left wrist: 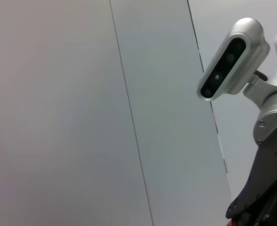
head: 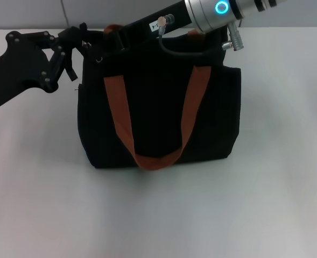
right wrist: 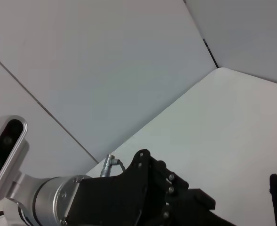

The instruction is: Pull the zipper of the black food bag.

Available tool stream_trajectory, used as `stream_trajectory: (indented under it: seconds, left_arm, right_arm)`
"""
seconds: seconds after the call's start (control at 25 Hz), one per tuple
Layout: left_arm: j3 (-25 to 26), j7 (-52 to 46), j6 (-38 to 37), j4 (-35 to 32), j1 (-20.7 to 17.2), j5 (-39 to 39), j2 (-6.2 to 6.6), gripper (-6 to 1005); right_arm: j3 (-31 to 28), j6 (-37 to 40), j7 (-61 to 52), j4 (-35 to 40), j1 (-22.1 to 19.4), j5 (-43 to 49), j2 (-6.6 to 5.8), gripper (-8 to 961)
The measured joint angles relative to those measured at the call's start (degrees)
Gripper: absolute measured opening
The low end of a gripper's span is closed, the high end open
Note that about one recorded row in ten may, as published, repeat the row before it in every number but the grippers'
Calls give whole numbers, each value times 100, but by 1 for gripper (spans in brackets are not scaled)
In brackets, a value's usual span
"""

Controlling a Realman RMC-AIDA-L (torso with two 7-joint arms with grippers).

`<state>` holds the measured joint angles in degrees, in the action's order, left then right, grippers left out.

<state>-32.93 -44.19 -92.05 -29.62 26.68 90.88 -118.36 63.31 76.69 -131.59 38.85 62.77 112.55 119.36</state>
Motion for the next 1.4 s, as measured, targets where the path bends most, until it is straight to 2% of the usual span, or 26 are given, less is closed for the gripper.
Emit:
stream_trajectory:
  seconds: [0.36, 0.76, 0.92, 1.0, 1.4]
  left_arm:
    - [50, -6, -46, 4, -62, 0, 0, 27]
    - [64, -31, -85, 0, -83, -1, 6, 27]
    - [132, -34, -86, 1, -84, -24, 7, 27]
    - [183, -35, -80, 1, -98, -53, 7, 27]
    - [278, -38, -61, 9, -132, -66, 7, 28]
  right_arm:
    - [138, 5, 28, 121, -13, -1, 10, -2]
    - [173, -78, -172, 225, -20, 133, 16, -2]
    - [451, -150, -487, 511, -95, 280, 17, -2]
    - [720, -212, -798, 882, -245, 376, 17, -2]
    - [816, -112, -1556, 1524, -482, 1084, 12, -1]
